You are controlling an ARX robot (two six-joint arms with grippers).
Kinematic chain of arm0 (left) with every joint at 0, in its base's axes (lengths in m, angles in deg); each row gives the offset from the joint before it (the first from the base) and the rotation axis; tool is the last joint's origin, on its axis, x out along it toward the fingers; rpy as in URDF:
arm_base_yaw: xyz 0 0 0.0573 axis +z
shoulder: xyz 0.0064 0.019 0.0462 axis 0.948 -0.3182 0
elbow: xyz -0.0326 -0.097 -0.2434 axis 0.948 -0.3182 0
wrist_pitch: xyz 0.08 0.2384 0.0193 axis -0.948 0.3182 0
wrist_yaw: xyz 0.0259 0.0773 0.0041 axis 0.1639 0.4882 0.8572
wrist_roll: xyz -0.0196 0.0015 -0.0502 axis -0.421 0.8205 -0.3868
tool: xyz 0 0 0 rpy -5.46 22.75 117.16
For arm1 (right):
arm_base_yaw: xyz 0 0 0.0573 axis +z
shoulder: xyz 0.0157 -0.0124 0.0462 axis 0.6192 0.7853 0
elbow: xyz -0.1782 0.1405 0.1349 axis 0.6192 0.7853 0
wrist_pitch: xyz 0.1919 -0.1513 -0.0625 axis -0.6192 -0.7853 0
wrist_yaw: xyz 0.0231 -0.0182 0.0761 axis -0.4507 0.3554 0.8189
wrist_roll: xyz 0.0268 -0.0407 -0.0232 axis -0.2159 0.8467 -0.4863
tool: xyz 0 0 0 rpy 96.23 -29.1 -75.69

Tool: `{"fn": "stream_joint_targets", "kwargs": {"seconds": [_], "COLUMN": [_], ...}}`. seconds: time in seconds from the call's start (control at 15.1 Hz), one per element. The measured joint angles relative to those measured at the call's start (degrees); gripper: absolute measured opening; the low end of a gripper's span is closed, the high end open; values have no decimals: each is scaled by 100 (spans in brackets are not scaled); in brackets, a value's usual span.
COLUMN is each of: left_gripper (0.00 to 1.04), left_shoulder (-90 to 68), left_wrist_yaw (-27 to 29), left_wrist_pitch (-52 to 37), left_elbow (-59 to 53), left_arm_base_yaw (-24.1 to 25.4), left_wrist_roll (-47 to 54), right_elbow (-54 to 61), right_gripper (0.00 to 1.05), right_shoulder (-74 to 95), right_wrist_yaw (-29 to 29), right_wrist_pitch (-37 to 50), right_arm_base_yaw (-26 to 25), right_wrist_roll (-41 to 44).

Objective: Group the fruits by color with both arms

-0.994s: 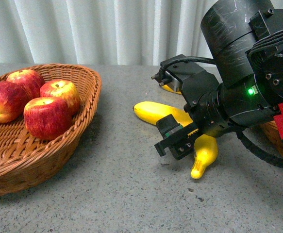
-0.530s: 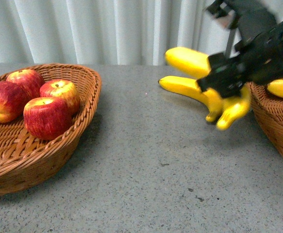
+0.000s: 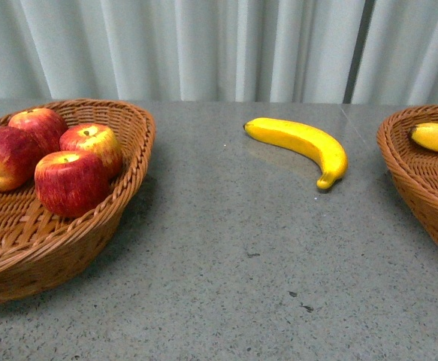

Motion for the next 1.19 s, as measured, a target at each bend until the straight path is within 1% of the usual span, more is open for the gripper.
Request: {"fn": "stream_joint_targets", "kwargs": {"seconds": [0.13,0.26,0.33,0.4,0.46,0.53,0.73,0.79,1.06,1.19], "left_gripper": [98,98,98,98,98,98,98,98,98,98], "left_shoulder": [-2,-2,-2,-2,-2,-2,-2,-2,-2,-2], "left_wrist_yaw": [0,0,0,0,0,0,0,0,0,0], "left_wrist_pitch": [-2,0,-2,-2,-2,-2,-2,-2,-2,-2], "left_elbow": [0,0,0,0,0,0,0,0,0,0], "left_arm_base_yaw": [0,0,0,0,0,0,0,0,0,0], "left_wrist_roll": [0,0,0,0,0,0,0,0,0,0], "right_elbow": [225,234,229,155,17,-177,-1016,-1646,-2885,-3654], "right_gripper": [38,65,76,90,100,97,98,98,98,98], "right_shoulder": [-168,-214,-225,-229,-229,-229,262,1056,2404,3178], "right_wrist_yaw": [254,278,280,256,238,345,728,769,573,426], "right_wrist_pitch": [-138,-76,-74,-72,-42,39,457,603,428,299], "right_arm_base_yaw": [-57,33,68,118,243,448,1419,2175,3010,3193], "right_wrist_roll": [240,256,254,229,153,-20,-673,-1003,-1064,-977]}}
